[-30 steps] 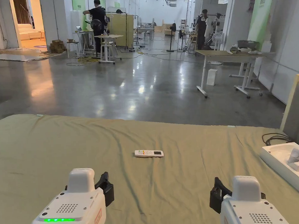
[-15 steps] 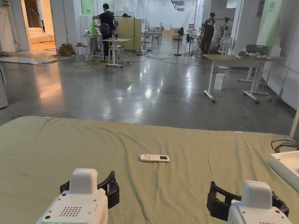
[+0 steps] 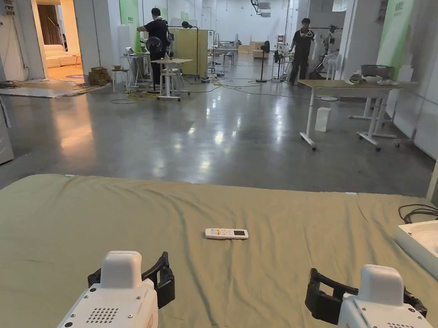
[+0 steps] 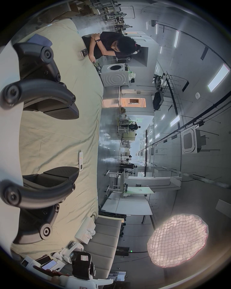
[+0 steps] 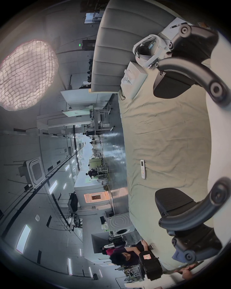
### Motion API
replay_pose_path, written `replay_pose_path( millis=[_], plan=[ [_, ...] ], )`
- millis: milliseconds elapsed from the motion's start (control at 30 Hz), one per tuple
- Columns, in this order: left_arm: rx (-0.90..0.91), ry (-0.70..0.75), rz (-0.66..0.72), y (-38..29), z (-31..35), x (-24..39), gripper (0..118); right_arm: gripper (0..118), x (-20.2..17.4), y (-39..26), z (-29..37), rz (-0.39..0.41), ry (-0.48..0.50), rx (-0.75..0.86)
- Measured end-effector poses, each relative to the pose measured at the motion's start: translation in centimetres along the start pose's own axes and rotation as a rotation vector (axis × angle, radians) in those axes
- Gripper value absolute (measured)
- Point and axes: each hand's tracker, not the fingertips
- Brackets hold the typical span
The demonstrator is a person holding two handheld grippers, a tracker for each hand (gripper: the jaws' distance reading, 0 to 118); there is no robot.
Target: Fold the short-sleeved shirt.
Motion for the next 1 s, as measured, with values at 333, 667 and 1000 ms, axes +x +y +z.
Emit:
replay_pose_path(
  millis=[333,667,1000],
  plan=[
    [-0.015,-0.036,0.030,0.1,-0.8,0.3,67,114,-0.6,0.8,-0.1,-0.071,-0.025,-0.053],
    [-0.053,-0.019,0.061,0.1,-1.1,-0.6,67,114,-1.6,2.3,0.2,-0.163,-0.029,-0.107],
    [-0.073,0.020,0.043,-0.1,-0.9,-0.8,67,114,-0.2,1.0,-0.7,-0.239,-0.018,-0.156]
  ],
)
